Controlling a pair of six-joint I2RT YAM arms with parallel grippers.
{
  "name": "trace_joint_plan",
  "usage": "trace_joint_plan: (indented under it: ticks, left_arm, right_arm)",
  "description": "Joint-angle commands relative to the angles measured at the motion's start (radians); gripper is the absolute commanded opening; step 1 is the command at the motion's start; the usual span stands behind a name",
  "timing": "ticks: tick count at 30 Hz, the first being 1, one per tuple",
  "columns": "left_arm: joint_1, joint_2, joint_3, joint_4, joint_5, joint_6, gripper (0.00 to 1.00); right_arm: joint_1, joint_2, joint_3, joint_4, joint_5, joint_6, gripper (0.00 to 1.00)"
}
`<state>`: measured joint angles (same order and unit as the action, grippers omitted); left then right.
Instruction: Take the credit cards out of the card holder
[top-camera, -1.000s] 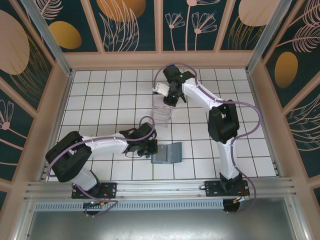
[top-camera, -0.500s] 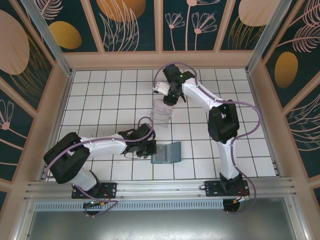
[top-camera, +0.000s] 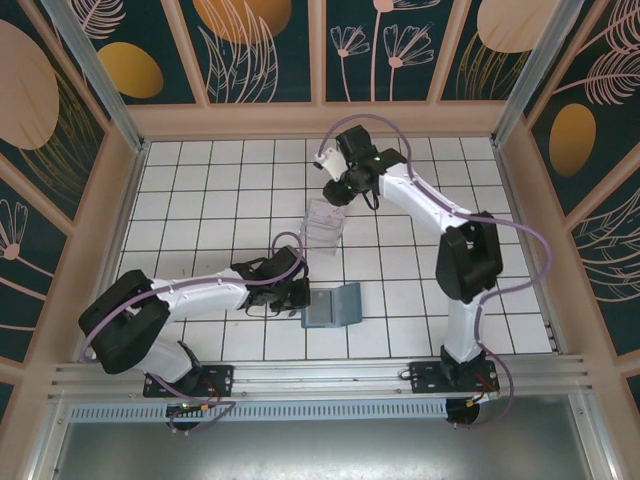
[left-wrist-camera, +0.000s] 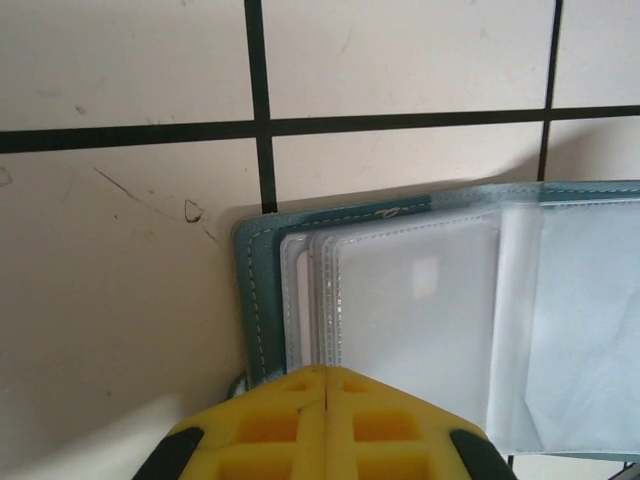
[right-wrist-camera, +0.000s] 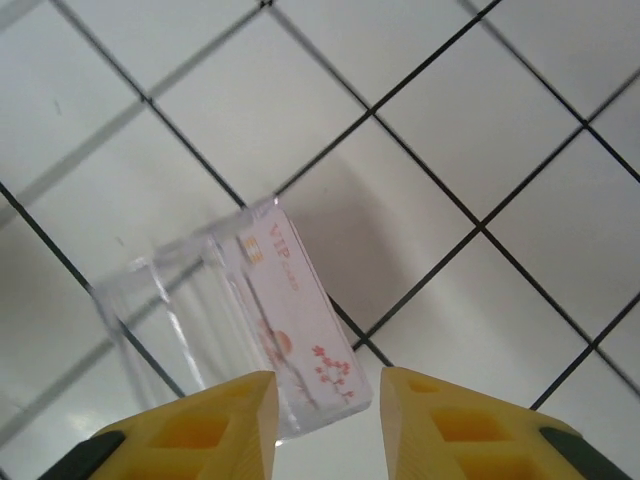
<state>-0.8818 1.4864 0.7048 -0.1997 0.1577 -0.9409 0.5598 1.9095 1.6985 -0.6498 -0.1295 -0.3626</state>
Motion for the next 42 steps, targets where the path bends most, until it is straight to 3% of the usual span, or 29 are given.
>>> trace_joint_plan:
  ticks: [1, 6, 11, 13, 17, 23, 32, 42]
  left_arm:
    - [-0.001, -0.029, -0.011, -0.021, -0.023, -0.013, 0.04]
    - [-0.002, -0.05, -0.014, -0.014, -0.032, -0.019, 0.05]
    - [-0.001, -0.052, -0.013, -0.015, -0.035, -0.018, 0.05]
    - [-0.002, -0.05, -0.013, -0.015, -0.038, -0.015, 0.05]
    - [-0.002, -0.046, -0.016, -0.021, -0.04, -0.011, 0.05]
    - [-0.001, -0.067, -0.041, -0.016, -0.052, -0.015, 0.05]
    - [0.0, -0.112, -0.142, 0.132, -0.034, -0.07, 0.05]
    - [0.008, -0.207, -0.175, 0.142, -0.091, -0.091, 0.05]
  right_arm:
    - [0.017, -0.117, -0.101, 0.131, -0.032, 0.294, 0.35]
    - [0.053, -0.25, -0.297, 0.196, -0.04, 0.574, 0.34]
    - [0.064, -0.277, -0.373, 0.095, -0.14, 0.847, 0.29]
    - [0.104, -0.303, -0.433, 0.116, -0.17, 0.879, 0.29]
    - [0.202, -0.326, -0.466, 0.055, -0.052, 0.942, 0.3]
    - [0.304, -0.357, -0.537, 0.047, -0.011, 1.034, 0.3]
    - [0.351, -0.458, -0.655, 0.054, 0.042, 1.106, 0.3]
    - [0.434, -0.439, -0.69, 0.015, 0.072, 1.126, 0.31]
